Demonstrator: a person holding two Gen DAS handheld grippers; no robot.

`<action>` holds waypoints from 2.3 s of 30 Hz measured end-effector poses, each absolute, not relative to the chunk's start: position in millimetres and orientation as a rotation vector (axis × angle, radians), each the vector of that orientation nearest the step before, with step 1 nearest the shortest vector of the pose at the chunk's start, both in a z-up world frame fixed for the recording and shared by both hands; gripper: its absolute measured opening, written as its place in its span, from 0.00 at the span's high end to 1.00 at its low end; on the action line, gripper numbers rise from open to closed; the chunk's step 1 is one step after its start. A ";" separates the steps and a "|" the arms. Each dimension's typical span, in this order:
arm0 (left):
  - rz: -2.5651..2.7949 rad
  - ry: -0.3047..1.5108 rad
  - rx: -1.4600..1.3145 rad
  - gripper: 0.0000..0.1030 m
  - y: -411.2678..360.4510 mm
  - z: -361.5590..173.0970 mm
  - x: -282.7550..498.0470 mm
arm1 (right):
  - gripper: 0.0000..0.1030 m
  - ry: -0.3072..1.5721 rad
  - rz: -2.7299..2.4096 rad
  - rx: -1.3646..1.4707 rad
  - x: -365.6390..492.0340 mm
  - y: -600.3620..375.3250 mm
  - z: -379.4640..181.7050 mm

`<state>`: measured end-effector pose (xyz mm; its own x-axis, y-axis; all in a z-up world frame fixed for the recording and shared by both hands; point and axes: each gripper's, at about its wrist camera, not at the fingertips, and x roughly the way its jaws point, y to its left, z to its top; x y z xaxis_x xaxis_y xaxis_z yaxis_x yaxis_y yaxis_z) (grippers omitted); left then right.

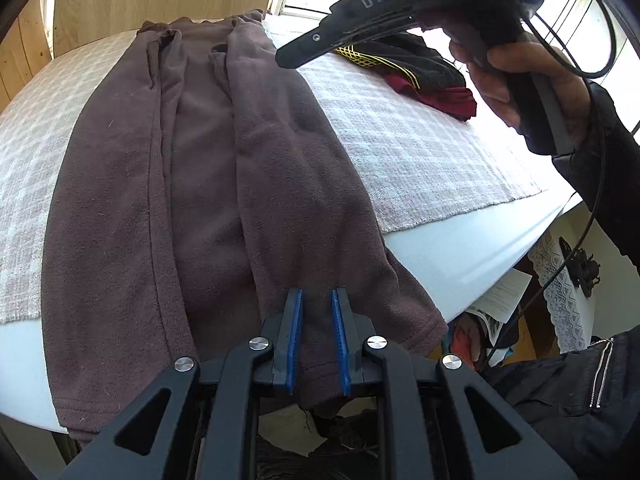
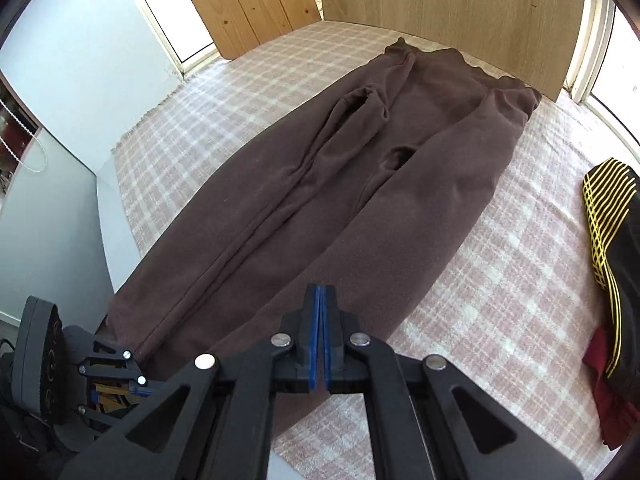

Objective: Fold clothes

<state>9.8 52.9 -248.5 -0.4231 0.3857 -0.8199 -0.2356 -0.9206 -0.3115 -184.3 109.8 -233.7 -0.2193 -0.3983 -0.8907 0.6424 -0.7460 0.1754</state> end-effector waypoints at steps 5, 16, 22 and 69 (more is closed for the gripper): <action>2.370 -0.213 -1.417 0.85 48.5 -247.2 10.8 | 1.00 0.289 -1.989 1.459 -229.5 99.4 -261.9; 2.201 -0.208 -1.279 0.80 82.7 -217.5 5.3 | 0.99 0.348 -1.856 1.493 -137.2 117.7 -239.0; 2.110 -0.108 -1.386 0.83 100.1 -246.4 2.9 | 1.00 0.346 -1.875 1.516 -147.2 113.1 -255.4; 1.858 0.126 -1.489 0.73 81.2 -224.8 -126.2 | 0.93 -0.298 -2.033 1.609 27.3 196.6 -253.8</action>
<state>-126.2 81.2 -224.8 -0.0532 0.4784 -0.8766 -0.5919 -0.7221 -0.3581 27.3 196.6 -253.8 -0.1536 -0.5260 -0.8365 0.2641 -0.8376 0.4782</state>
